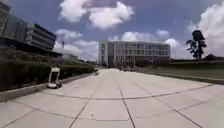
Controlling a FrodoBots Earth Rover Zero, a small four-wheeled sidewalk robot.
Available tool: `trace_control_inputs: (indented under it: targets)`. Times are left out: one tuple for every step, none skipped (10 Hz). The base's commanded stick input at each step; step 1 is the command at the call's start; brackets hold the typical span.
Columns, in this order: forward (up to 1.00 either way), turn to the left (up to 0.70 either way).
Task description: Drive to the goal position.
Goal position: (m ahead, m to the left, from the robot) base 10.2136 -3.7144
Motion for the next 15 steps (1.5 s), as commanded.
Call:
trace_control_inputs:
  targets:
    - [0.50,0.00]
    - [0.50,0.00]
    - [0.50,0.00]
    - [0.50,0.00]
    - [0.50,0.00]
    - [0.50,0.00]
    - [0.50,0.00]
    - [0.50,0.00]
    - [0.50,0.00]
    - [0.50,0.00]
    - [0.50,0.00]
    - [0.50,0.00]
    - [0.50,0.00]
    - [0.50,0.00]
    - [0.50,0.00]
